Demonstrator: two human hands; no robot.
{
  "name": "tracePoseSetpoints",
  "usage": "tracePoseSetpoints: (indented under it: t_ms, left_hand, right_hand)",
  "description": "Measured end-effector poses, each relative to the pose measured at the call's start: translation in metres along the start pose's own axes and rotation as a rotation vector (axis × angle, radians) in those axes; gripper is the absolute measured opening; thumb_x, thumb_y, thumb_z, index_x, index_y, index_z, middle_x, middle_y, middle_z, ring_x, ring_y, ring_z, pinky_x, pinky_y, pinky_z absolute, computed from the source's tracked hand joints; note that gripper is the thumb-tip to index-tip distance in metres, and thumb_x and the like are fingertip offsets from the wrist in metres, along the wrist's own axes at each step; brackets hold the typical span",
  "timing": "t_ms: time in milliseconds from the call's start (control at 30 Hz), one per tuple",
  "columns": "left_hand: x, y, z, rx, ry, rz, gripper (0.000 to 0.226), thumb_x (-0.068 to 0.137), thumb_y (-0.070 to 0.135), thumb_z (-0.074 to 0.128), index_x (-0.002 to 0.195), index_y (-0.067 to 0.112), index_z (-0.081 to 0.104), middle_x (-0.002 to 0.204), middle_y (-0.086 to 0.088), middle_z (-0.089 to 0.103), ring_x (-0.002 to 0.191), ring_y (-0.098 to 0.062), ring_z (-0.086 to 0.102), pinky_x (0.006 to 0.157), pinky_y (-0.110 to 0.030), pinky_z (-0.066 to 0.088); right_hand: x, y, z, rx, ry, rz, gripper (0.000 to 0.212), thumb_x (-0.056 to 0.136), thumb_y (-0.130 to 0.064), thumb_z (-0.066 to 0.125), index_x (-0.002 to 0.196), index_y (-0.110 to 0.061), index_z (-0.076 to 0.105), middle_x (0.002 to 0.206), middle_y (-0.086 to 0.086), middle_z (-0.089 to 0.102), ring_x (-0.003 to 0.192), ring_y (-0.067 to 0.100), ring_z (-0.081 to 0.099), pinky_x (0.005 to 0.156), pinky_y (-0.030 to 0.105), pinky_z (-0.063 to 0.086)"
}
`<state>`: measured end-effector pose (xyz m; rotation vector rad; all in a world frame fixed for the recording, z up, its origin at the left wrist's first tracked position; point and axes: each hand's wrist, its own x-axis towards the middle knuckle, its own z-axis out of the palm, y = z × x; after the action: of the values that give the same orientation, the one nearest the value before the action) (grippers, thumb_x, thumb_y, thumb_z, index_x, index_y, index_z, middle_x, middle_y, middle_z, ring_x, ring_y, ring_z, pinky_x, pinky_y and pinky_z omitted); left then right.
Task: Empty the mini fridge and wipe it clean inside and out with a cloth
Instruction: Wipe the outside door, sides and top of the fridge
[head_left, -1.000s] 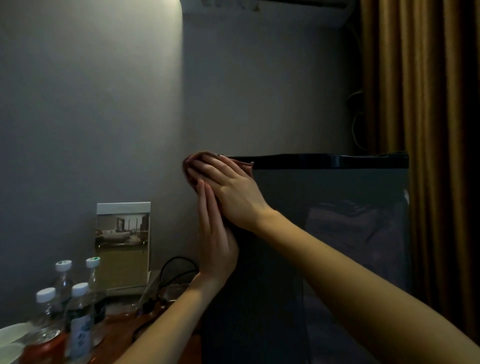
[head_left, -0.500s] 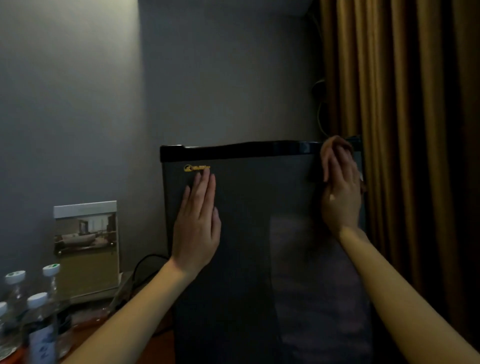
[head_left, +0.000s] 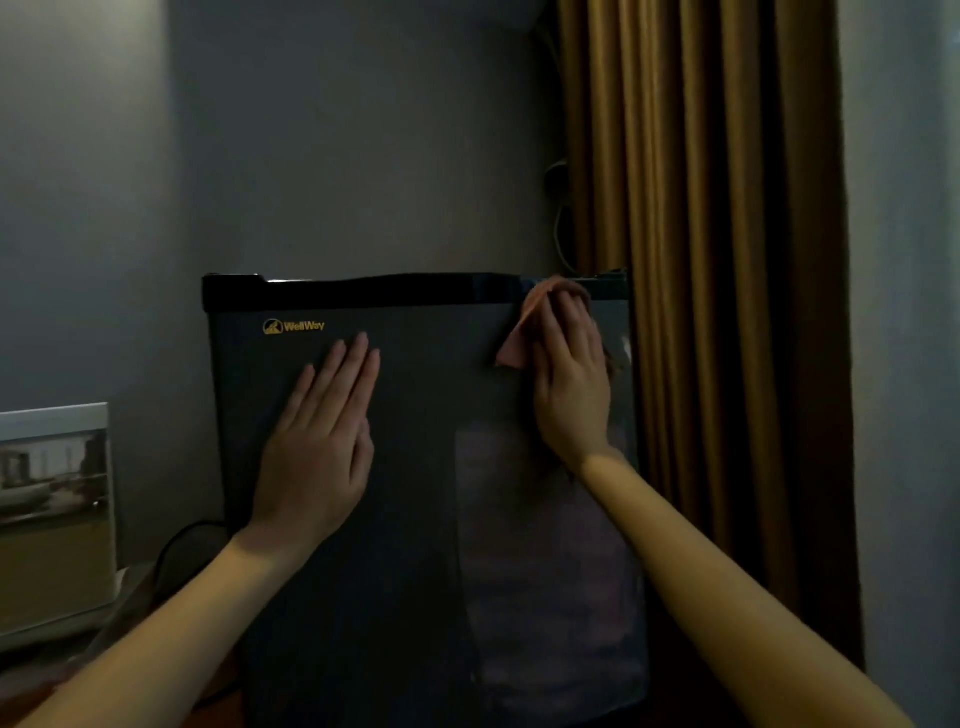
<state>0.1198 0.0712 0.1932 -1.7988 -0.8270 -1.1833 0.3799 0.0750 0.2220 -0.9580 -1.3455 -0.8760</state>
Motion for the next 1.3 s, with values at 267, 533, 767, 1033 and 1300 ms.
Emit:
tracePoseSetpoints:
  t_ms: [267,533,767,1033,1300]
  left_hand:
    - [-0.001,0.0,0.001,0.004,0.01,0.004,0.055,0.097,0.018,0.03,0.15,0.006,0.026,0.159,-0.008,0.022,0.148,-0.02,0.016,0.12,-0.041,0.015]
    - [-0.005,0.001,-0.001,-0.005,0.03,-0.039,0.056,0.096,0.01,0.028,0.15,0.0,0.021,0.159,-0.012,0.018,0.148,-0.022,0.013,0.121,-0.039,0.013]
    - [-0.007,0.0,0.0,-0.052,0.063,-0.067,0.057,0.095,0.011,0.032,0.149,-0.002,0.022,0.159,-0.015,0.018,0.148,-0.024,0.012,0.122,-0.036,0.008]
    - [-0.013,-0.001,0.001,-0.037,0.089,-0.086,0.055,0.095,0.005,0.027,0.15,-0.001,0.022,0.159,-0.013,0.017,0.149,-0.024,0.011,0.122,-0.039,0.01]
    - [-0.014,0.002,0.002,-0.019,0.1,-0.113,0.059,0.091,-0.001,0.031,0.15,-0.001,0.023,0.159,-0.013,0.018,0.148,-0.024,0.012,0.121,-0.041,0.013]
  right_hand:
    - [-0.017,0.021,-0.006,0.011,0.137,0.351,0.058,0.089,-0.007,0.038,0.147,-0.005,0.034,0.155,0.014,0.03,0.143,0.03,0.025,0.112,0.05,0.033]
    - [-0.027,-0.012,0.003,-0.03,0.124,0.314,0.06,0.086,-0.014,0.031,0.144,0.0,0.038,0.149,0.021,0.037,0.14,0.037,0.029,0.116,0.05,0.024]
    - [-0.039,-0.096,0.028,0.102,-0.129,-0.205,0.054,0.089,-0.021,0.043,0.141,-0.008,0.045,0.148,0.015,0.042,0.141,0.028,0.029,0.119,0.045,0.017]
    - [-0.094,-0.051,0.021,0.004,-0.42,-0.866,0.056,0.089,-0.023,0.046,0.143,-0.012,0.041,0.151,0.008,0.038,0.143,0.026,0.028,0.121,0.041,0.014]
    - [-0.059,0.031,-0.017,-0.063,-0.235,-0.295,0.063,0.083,-0.021,0.045,0.144,-0.014,0.033,0.15,0.012,0.031,0.143,0.026,0.022,0.121,0.038,0.013]
